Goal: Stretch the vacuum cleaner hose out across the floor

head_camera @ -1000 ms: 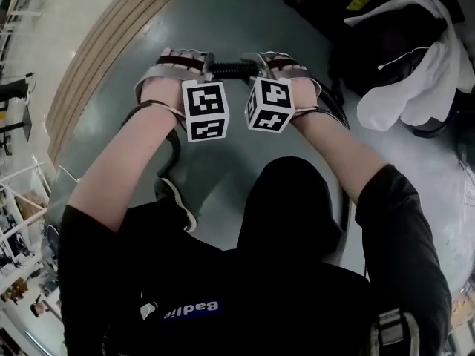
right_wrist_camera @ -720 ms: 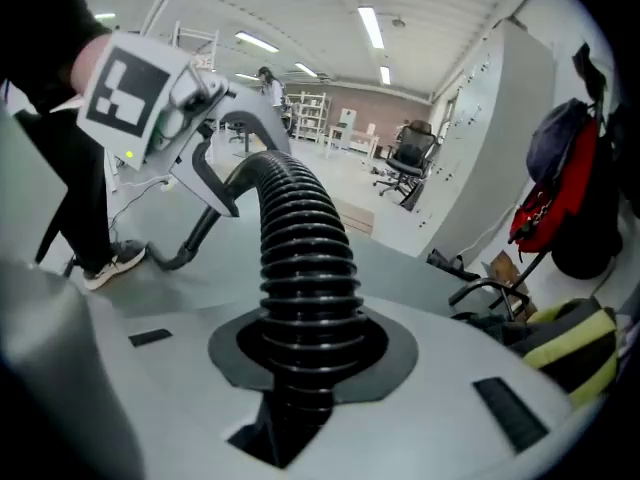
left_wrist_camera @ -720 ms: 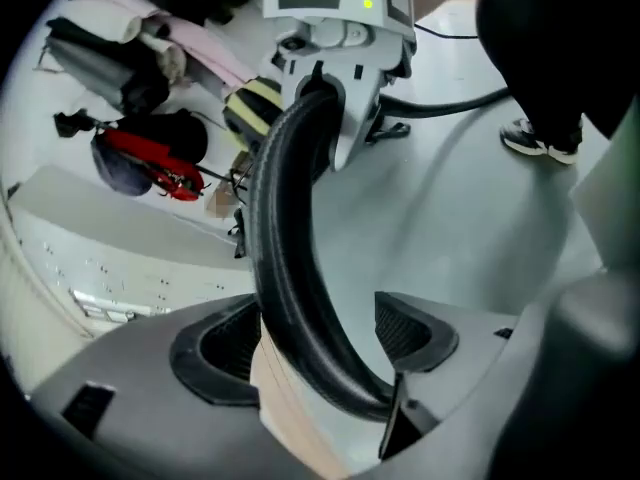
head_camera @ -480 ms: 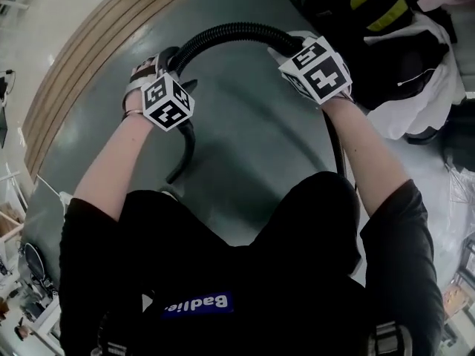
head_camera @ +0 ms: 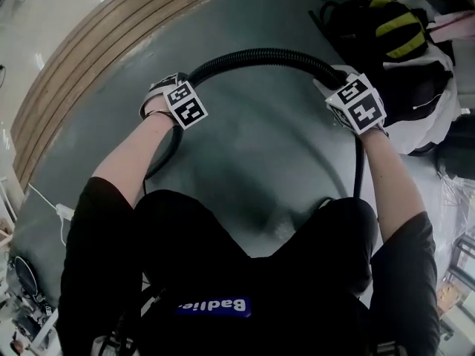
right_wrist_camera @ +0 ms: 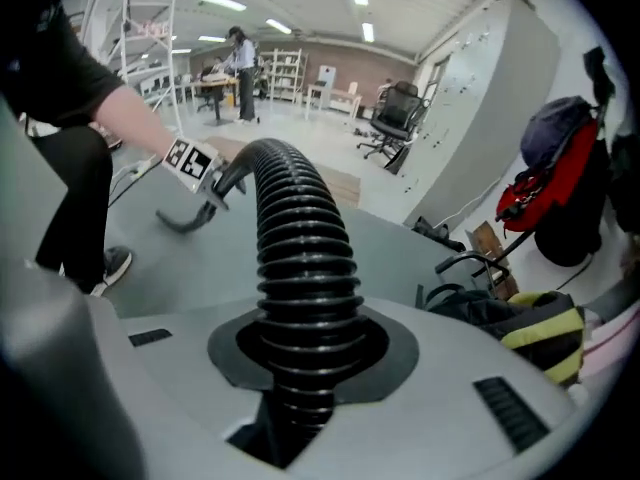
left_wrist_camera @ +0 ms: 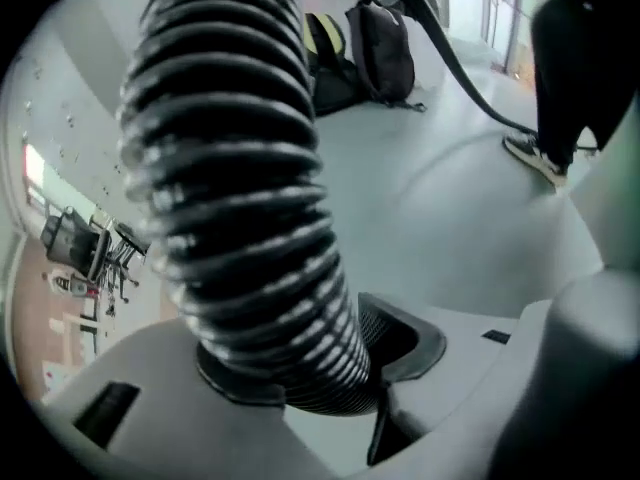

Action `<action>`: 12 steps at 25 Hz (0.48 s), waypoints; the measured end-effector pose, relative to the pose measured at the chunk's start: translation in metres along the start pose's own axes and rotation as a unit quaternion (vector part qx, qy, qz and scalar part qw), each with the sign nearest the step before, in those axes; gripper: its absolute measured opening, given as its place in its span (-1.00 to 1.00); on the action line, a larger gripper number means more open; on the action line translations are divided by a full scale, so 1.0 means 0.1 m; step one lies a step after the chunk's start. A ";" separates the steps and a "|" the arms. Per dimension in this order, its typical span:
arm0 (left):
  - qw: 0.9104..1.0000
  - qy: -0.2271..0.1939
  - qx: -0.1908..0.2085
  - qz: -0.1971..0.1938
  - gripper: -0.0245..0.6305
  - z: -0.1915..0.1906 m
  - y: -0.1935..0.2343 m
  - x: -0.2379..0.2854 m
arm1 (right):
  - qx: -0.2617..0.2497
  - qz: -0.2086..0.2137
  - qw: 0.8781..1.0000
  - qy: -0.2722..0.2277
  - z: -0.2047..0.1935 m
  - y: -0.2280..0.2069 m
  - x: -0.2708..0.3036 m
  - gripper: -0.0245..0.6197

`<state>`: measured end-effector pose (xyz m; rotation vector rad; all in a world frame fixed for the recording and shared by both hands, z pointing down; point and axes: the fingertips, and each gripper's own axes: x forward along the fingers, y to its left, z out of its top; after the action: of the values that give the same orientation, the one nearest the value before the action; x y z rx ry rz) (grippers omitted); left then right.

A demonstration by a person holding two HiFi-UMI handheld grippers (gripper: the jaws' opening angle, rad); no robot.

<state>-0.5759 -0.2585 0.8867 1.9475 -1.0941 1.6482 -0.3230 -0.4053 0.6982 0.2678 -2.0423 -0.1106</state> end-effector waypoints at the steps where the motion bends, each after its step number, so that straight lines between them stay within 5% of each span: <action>1: 0.999 0.019 0.039 0.013 -0.20 -0.15 0.08 0.03 | -0.011 0.010 1.000 0.019 -0.07 0.11 0.11 -0.63; 5: 0.976 0.059 0.195 0.074 -0.21 -0.61 0.49 0.01 | -0.021 0.079 0.994 0.066 -0.32 0.65 0.49 -0.54; 9: 0.934 0.089 0.327 0.110 -0.21 -0.95 0.94 0.03 | 0.042 0.158 0.985 0.045 -0.22 1.12 0.70 -0.03; 12: 0.905 0.129 0.387 0.119 -0.21 -1.23 1.27 0.10 | 0.075 0.174 0.981 0.032 -0.12 1.25 0.68 0.19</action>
<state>-0.7522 -0.2556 0.9019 1.9563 -0.6264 2.6937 -0.3608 -0.2994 0.7866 0.0042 -2.0047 0.2661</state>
